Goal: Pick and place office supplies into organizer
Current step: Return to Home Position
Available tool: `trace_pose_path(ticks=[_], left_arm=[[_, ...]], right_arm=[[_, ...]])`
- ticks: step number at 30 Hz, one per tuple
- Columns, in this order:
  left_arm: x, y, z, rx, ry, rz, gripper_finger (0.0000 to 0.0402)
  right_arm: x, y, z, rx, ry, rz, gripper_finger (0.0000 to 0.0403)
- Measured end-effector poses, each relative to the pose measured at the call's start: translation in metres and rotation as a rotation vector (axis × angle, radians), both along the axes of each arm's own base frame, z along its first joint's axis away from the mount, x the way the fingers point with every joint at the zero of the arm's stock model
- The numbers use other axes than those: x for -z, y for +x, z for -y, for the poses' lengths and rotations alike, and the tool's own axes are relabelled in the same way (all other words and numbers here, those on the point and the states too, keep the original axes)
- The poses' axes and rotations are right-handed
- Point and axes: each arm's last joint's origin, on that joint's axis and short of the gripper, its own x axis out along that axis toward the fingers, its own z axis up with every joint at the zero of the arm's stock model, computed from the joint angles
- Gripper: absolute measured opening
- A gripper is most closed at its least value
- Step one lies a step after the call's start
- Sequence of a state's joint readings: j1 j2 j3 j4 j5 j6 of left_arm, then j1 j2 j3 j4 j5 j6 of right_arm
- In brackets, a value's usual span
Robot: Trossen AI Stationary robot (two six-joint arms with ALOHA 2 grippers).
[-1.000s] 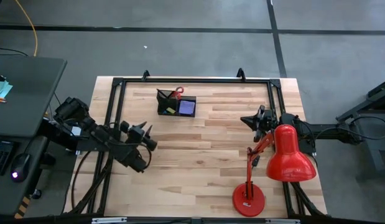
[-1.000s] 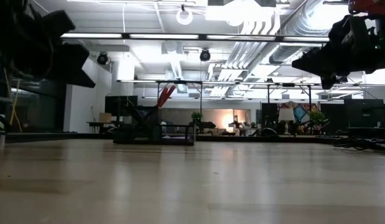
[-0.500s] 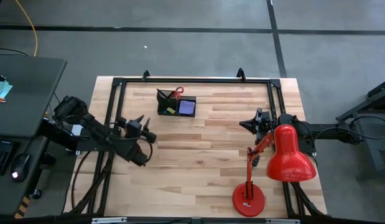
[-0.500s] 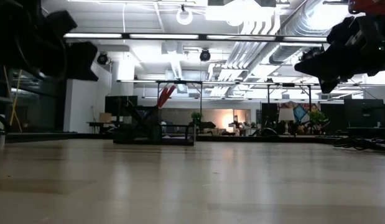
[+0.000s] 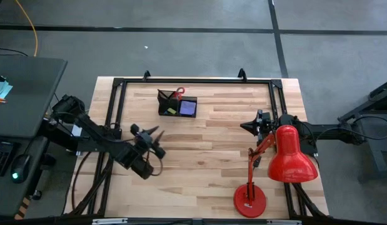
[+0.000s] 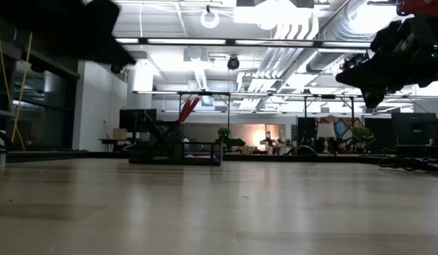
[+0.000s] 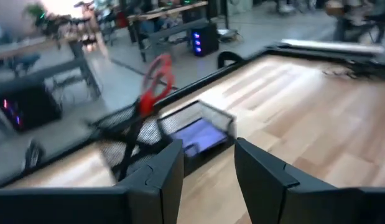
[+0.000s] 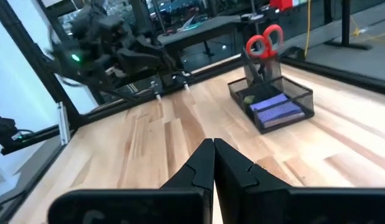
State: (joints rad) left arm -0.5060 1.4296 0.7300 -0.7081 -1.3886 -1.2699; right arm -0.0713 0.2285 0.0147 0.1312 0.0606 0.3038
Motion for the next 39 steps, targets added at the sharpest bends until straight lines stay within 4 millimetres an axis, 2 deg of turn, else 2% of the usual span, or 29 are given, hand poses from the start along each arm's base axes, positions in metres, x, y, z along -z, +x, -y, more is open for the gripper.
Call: trace_pose_path(ticks=[5, 7, 11, 13, 15, 16, 18, 20, 22, 25, 30, 34, 39], left_arm=[[-0.024, 0.034, 0.020, 0.187, -0.012, -0.133, 0.0129], [-0.032, 0.048, 0.029, 0.383, -0.057, -0.160, 0.0129], [-0.044, 0.061, 0.047, 0.949, -0.047, -0.084, 0.0129], [-0.051, 0.064, 0.047, 1.022, -0.010, -0.023, 0.0129], [-0.051, 0.062, 0.042, 0.976, 0.006, -0.019, 0.0129], [-0.048, 0.062, 0.038, 0.967, 0.005, -0.027, 0.0129], [-0.038, 0.061, 0.034, 1.098, -0.038, -0.053, 0.0129], [-0.025, 0.058, 0.030, 1.281, -0.119, -0.075, 0.0129], [-0.013, 0.052, 0.026, 1.358, -0.196, -0.063, 0.0129], [0.007, 0.037, 0.015, 1.319, -0.228, -0.058, 0.0129], [0.025, -0.006, 0.000, 1.395, -0.137, 0.084, 0.0129], [0.031, -0.038, -0.015, 1.358, -0.097, 0.166, 0.0129], [0.035, -0.058, -0.025, 1.293, -0.113, 0.188, 0.0129]], right_arm=[[0.001, 0.000, 0.000, -0.003, 0.028, -0.010, 0.0000], [0.002, 0.000, 0.000, -0.003, 0.031, -0.018, 0.0000], [0.003, 0.000, 0.000, -0.002, 0.031, -0.024, 0.0000], [0.003, 0.000, 0.000, -0.002, 0.031, -0.025, 0.0000], [0.003, 0.000, 0.000, -0.009, 0.040, -0.024, 0.0000], [0.003, 0.000, -0.001, -0.028, 0.043, -0.023, 0.0000], [0.001, 0.000, -0.003, -0.101, 0.030, -0.014, 0.0000], [0.001, 0.000, -0.005, -0.172, 0.009, -0.008, 0.0000], [0.001, 0.000, -0.005, -0.181, -0.006, -0.010, 0.0000], [0.001, 0.000, -0.005, -0.166, 0.004, -0.015, 0.0000], [-0.001, 0.000, -0.004, -0.153, -0.038, 0.002, 0.0001], [-0.001, 0.000, -0.004, -0.139, -0.067, 0.002, 0.0000], [-0.007, 0.000, -0.005, -0.170, -0.061, 0.025, 0.0000]])
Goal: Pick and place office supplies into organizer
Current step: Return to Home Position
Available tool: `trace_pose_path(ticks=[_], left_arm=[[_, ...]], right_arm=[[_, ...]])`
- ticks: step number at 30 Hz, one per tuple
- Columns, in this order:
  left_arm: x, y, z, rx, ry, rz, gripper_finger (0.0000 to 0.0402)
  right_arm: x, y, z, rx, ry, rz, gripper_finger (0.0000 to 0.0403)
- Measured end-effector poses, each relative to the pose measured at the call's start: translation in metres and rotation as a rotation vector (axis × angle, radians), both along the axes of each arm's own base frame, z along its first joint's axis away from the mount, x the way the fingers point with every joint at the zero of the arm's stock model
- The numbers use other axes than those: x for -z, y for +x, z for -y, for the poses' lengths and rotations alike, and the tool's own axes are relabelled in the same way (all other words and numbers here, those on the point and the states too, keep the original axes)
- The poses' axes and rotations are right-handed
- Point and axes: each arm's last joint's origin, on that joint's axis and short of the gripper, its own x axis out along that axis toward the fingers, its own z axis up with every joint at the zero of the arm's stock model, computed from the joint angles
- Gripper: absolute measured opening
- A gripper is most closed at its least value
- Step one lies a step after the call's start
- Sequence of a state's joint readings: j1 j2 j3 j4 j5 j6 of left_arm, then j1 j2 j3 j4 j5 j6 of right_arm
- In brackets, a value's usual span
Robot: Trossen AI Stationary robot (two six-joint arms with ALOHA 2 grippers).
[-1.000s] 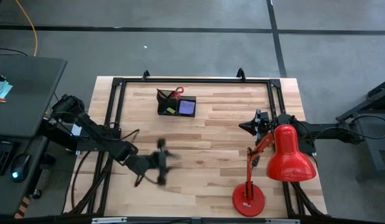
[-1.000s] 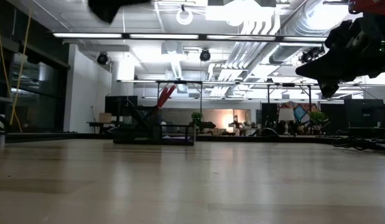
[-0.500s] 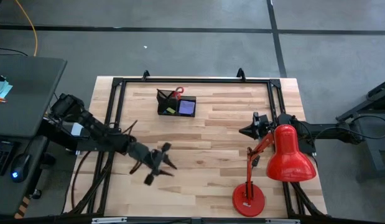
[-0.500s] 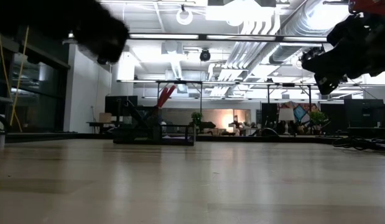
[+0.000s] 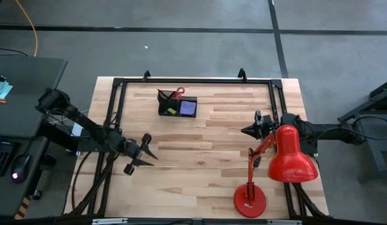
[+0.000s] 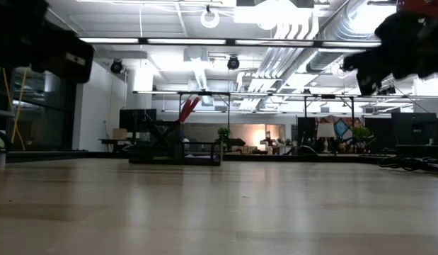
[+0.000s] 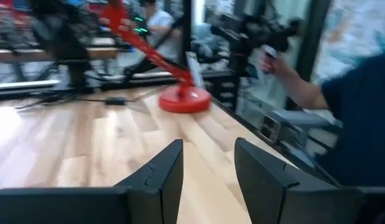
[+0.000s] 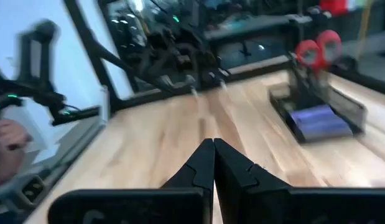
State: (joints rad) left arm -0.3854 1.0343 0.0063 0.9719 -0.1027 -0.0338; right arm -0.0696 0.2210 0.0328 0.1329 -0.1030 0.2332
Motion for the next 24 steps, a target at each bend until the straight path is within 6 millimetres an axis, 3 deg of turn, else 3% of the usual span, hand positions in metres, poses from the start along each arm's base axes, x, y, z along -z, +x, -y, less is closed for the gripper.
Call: trace_pose_path(ticks=[7, 12, 16, 24], left_arm=[[-0.006, -0.009, -0.004, -0.008, 0.020, -0.018, 0.0129], [-0.015, -0.018, -0.009, -0.064, 0.032, 0.027, 0.0129], [-0.018, -0.028, -0.015, -0.103, 0.038, 0.027, 0.0129], [-0.022, -0.051, -0.026, -0.177, 0.019, 0.064, 0.0129]], right_arm=[[-0.049, -0.009, -0.002, -0.045, -0.066, 0.072, 0.0000], [-0.070, -0.023, -0.001, 0.009, -0.128, 0.036, 0.0000], [-0.068, -0.030, -0.002, 0.006, -0.114, 0.077, 0.0000], [-0.043, -0.026, -0.002, -0.018, -0.110, 0.118, 0.0000]])
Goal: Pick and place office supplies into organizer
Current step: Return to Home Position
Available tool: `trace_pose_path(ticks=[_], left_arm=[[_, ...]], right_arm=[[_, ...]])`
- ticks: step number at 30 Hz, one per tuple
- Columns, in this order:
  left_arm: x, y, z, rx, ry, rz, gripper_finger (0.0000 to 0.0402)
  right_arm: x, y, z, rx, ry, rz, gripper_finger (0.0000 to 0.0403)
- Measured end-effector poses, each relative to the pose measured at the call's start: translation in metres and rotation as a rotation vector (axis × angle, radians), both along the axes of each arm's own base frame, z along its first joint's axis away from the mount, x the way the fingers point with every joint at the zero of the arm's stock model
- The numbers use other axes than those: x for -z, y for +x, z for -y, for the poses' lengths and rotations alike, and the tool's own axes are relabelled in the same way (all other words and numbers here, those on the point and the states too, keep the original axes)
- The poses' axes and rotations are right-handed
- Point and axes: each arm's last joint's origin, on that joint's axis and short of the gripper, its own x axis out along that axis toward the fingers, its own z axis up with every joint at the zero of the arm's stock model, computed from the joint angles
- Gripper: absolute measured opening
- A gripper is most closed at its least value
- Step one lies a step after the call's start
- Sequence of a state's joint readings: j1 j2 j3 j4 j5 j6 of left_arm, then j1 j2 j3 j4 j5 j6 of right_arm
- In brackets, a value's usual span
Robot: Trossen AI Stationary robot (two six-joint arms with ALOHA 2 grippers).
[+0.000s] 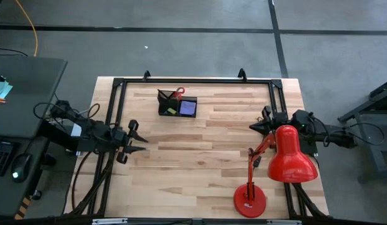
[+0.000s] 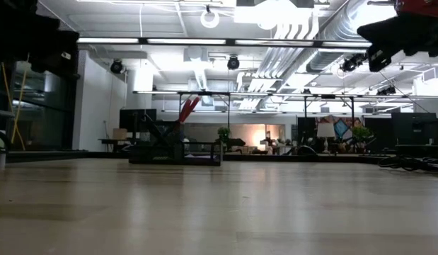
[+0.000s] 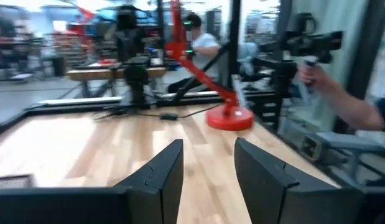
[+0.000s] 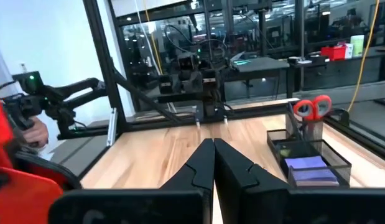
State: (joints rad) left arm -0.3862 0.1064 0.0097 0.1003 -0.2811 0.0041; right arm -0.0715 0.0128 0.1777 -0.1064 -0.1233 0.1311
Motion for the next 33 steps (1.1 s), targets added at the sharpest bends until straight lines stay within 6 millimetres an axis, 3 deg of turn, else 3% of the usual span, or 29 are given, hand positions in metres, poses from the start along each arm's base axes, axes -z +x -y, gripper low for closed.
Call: trace_pose_path(ticks=[4, 8, 12, 17, 33], left_arm=[[-0.006, -0.007, -0.005, -0.061, -0.004, 0.061, 0.0129], [-0.007, -0.008, -0.006, -0.114, 0.038, 0.006, 0.0129], [-0.005, -0.007, -0.008, -0.157, 0.023, -0.018, 0.0129], [-0.006, -0.007, -0.008, -0.167, 0.024, -0.015, 0.0129], [-0.006, -0.007, -0.008, -0.179, 0.022, -0.014, 0.0129]], right_arm=[[0.009, 0.002, 0.001, 0.020, -0.010, -0.009, 0.0000], [0.019, 0.005, 0.002, 0.031, -0.007, -0.039, 0.0000], [0.040, 0.010, 0.003, 0.032, -0.045, -0.089, 0.0000], [0.043, 0.014, 0.002, 0.005, -0.086, -0.028, 0.0000], [0.045, 0.015, 0.004, 0.080, -0.076, -0.055, 0.0000]])
